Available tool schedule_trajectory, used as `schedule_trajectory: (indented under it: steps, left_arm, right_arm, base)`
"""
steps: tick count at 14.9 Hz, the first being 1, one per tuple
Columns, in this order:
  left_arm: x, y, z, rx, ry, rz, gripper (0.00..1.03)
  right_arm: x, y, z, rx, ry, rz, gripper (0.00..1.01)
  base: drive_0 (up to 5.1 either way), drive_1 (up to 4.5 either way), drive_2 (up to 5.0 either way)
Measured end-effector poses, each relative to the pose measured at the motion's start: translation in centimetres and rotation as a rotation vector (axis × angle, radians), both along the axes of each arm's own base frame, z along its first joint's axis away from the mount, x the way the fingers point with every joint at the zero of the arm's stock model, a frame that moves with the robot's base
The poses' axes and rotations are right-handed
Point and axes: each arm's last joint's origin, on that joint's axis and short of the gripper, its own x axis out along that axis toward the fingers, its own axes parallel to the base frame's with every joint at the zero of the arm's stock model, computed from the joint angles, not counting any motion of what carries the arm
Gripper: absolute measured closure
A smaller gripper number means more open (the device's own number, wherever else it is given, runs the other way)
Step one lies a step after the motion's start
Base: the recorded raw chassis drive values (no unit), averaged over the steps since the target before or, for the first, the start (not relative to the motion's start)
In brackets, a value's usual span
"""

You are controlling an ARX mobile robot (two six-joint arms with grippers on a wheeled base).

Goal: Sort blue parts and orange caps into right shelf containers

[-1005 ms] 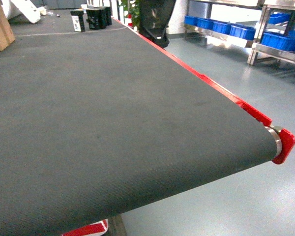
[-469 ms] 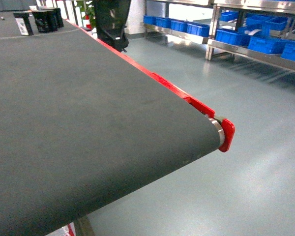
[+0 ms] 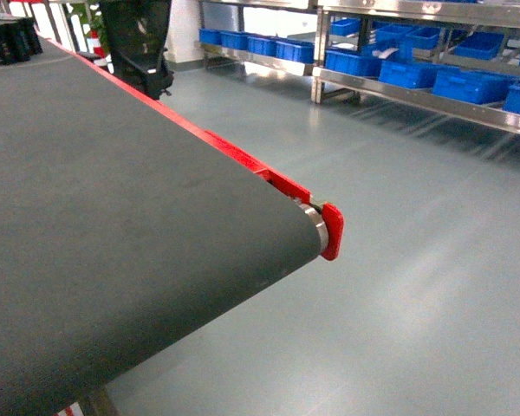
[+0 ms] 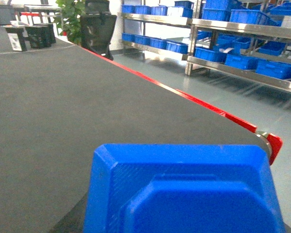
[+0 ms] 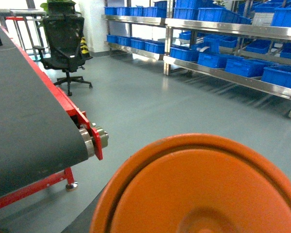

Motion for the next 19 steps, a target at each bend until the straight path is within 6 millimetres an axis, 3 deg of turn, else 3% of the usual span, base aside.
schedule_trajectory:
  steps: [19]
  left_arm:
    - [0.0,0.0,0.0,0.0,0.0,0.0,0.62]
  right_arm:
    - [0.0,0.0,0.0,0.0,0.0,0.0,0.59]
  base:
    - [-1.6,-1.61,-1.6]
